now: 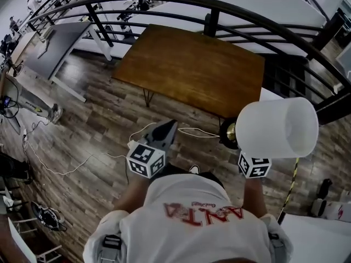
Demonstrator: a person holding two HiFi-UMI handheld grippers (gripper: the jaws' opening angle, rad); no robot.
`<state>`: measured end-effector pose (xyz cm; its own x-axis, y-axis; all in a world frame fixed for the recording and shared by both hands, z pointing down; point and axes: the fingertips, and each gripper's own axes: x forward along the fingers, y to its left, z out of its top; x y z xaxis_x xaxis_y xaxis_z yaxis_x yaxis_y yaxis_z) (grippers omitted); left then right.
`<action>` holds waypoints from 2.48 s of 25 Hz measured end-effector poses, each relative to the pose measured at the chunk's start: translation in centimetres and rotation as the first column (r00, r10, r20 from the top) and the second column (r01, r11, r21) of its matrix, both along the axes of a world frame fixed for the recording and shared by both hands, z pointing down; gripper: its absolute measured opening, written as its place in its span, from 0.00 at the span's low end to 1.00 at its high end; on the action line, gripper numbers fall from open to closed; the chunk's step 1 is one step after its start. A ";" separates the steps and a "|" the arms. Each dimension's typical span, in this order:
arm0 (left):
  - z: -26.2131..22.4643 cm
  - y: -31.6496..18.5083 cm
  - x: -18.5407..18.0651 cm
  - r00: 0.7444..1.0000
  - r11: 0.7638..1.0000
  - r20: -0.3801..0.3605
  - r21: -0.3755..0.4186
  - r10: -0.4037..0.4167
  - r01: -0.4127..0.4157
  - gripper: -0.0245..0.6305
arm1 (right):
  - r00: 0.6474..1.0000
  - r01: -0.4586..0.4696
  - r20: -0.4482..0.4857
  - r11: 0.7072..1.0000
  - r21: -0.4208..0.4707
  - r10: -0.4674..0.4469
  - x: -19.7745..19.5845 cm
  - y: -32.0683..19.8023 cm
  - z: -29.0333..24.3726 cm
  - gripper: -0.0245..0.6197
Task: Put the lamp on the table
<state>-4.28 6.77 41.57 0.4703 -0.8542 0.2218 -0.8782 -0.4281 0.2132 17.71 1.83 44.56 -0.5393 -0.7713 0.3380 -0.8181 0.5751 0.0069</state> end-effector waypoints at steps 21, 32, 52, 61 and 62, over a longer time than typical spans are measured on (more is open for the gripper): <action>0.7 -19.0 0.0 0.987 0.987 -0.028 0.005 0.161 -0.161 0.05 | 0.991 -0.133 -0.036 0.991 -0.014 0.132 -0.8 -15.0 0.2 0.15; 1.0 -29.8 -5.5 0.963 0.964 -0.043 0.003 0.265 -0.265 0.05 | 0.975 -0.215 -0.054 0.976 -0.026 0.214 -6.6 -24.0 -0.2 0.15; 1.8 -43.1 0.3 0.954 0.953 -0.005 -0.047 0.300 -0.300 0.05 | 0.955 -0.295 -0.048 0.952 -0.085 0.292 0.3 -36.8 4.4 0.15; 5.0 -49.9 5.0 0.959 0.954 -0.007 -0.102 0.283 -0.282 0.05 | 0.946 -0.320 -0.075 0.944 -0.078 0.315 6.6 -47.2 8.2 0.15; 5.4 -50.3 5.4 0.961 0.955 -0.007 -0.111 0.277 -0.276 0.05 | 0.945 -0.324 -0.075 0.943 -0.079 0.318 7.2 -48.2 8.7 0.15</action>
<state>1.12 -43.57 46.99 0.6825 -0.6609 0.3120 -0.7306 -0.6291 0.2655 24.96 -46.39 53.25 -0.2446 -0.8654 0.4374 -0.9590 0.2826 0.0228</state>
